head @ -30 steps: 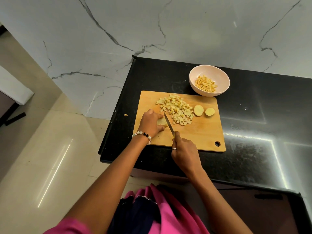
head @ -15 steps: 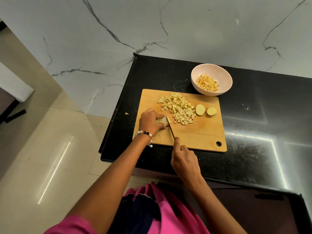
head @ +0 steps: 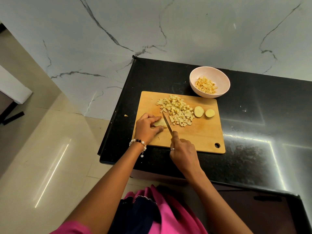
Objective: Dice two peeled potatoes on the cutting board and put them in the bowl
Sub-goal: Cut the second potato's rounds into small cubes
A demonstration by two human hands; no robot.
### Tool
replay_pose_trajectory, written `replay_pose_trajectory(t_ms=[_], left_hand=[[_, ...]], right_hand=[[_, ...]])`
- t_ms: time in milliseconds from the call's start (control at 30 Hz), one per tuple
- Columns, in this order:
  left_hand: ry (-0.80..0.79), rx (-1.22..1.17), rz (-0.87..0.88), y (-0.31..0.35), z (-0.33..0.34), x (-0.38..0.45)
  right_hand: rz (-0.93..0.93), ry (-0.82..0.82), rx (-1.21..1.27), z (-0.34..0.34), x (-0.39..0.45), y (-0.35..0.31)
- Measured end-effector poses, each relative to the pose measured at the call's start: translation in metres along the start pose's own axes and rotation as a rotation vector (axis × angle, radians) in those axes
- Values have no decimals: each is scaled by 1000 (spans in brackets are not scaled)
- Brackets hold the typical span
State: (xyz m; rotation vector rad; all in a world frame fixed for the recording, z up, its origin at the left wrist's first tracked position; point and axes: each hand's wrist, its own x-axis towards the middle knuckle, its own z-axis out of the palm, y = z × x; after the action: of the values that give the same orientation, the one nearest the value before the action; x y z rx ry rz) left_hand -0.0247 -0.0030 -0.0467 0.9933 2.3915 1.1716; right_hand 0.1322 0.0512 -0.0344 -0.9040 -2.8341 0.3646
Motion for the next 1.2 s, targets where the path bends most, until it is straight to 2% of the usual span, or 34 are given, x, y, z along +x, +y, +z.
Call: replay_pose_trajectory(t_ms=[167, 433, 600, 767, 1033, 1200], left_hand=[[35, 11, 3, 2, 4, 1], [68, 2, 3, 2, 10, 2], [77, -10, -5, 1, 12, 2], [63, -10, 9, 0, 9, 1], [75, -61, 34, -10, 7, -5], [122, 7, 122, -11, 11, -8]], right_hand=[[25, -87, -2, 4, 0, -4], [-12, -15, -147, 10, 2, -16], [27, -69, -198, 12, -17, -12], [24, -121, -137, 4, 1, -7], [34, -16, 21, -7, 16, 9], [-9, -37, 94, -4, 8, -1]])
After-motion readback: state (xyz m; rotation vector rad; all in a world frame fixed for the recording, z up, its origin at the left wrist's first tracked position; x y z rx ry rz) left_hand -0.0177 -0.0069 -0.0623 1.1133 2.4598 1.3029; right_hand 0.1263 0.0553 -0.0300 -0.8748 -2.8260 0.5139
